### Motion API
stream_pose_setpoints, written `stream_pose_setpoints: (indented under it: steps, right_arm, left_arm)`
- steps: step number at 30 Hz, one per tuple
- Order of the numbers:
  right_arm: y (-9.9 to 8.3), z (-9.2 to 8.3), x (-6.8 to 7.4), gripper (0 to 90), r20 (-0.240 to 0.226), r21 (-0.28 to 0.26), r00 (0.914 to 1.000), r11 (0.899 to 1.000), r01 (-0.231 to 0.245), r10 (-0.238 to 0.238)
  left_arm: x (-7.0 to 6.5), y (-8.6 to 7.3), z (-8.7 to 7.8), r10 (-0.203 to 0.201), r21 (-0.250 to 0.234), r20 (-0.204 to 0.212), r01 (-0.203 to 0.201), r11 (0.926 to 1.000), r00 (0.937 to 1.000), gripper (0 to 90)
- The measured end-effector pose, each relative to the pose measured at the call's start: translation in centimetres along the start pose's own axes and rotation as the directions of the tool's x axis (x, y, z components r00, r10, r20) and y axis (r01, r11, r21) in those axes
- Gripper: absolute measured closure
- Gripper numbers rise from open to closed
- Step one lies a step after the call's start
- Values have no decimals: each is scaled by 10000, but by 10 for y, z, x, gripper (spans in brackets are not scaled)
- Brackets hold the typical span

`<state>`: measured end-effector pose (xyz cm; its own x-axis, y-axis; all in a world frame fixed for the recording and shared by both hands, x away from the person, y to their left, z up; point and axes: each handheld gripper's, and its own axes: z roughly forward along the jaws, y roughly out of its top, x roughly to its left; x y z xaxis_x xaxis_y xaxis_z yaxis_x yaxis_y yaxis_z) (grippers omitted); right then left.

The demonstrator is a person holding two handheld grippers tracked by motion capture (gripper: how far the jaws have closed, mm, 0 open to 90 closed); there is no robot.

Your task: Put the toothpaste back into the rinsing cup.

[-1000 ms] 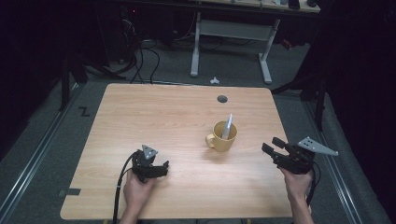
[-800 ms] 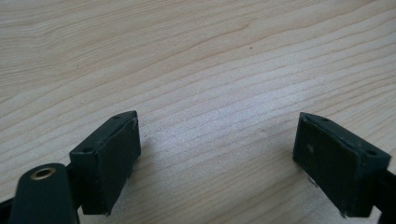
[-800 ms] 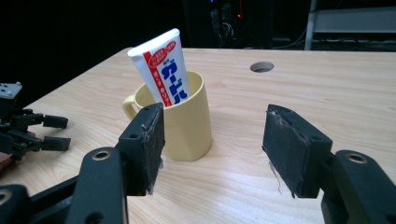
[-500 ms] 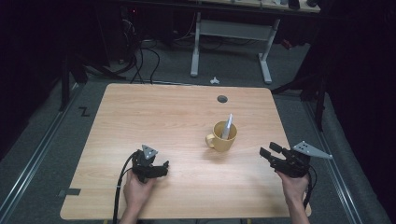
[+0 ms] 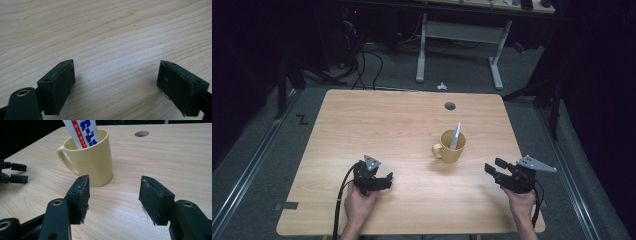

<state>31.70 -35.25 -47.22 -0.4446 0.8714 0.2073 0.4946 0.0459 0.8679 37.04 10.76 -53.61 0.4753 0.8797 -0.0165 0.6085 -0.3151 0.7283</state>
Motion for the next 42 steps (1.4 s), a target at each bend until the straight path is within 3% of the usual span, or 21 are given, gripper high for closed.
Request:
stream_pose_setpoints:
  steps: [20,42]
  right_arm:
    - [-15,19,0,452,348,740,9993,9972,80,-106]
    - [-29,44,-4,452,1059,1659,9935,9859,227,-407]
  left_arm:
    - [0,0,0,-2,-1,-1,2,10000,10000,153]
    - [0,0,0,0,0,-2,0,10000,10000,153]
